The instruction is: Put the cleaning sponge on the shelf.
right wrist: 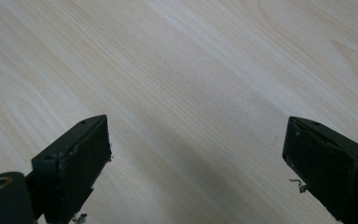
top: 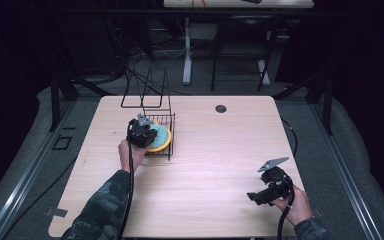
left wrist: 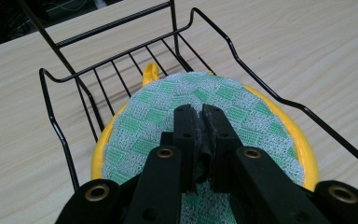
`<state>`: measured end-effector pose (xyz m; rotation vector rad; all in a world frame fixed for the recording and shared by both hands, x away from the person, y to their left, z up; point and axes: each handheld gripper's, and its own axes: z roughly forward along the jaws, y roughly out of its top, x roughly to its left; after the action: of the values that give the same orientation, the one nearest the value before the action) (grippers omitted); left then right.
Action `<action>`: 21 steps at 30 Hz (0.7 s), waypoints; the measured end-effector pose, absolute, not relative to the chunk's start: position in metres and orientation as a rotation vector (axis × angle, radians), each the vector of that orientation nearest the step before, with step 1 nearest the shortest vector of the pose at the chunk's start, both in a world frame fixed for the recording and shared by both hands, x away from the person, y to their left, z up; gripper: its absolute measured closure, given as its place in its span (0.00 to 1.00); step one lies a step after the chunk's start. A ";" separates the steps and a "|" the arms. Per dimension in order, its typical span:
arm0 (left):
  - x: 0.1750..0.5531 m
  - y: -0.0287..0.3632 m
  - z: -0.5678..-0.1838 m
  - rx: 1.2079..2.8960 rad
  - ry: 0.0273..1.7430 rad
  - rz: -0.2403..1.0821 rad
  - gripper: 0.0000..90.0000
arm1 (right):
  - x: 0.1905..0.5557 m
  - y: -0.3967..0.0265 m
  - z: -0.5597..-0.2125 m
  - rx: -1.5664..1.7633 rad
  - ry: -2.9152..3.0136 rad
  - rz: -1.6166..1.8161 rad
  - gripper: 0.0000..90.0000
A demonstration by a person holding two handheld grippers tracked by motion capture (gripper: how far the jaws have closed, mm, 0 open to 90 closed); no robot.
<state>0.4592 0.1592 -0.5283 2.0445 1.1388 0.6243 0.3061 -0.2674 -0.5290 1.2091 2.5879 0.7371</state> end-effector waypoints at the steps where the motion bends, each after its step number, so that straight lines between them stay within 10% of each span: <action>1: 0.459 0.159 -0.528 2.051 1.135 0.624 0.94 | 0.306 -0.267 -0.529 1.207 2.587 0.742 0.08; 12: 0.456 0.157 -0.524 2.045 1.128 0.636 0.81 | 0.307 -0.265 -0.528 1.200 2.593 0.750 0.08; 21: 0.447 0.163 -0.519 1.992 1.143 0.643 0.36 | 0.309 -0.263 -0.528 1.184 2.599 0.749 0.08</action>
<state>0.4474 0.1626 -0.5188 1.9924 1.1431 0.6434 0.3092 -0.2630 -0.5280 1.1843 2.5986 0.7492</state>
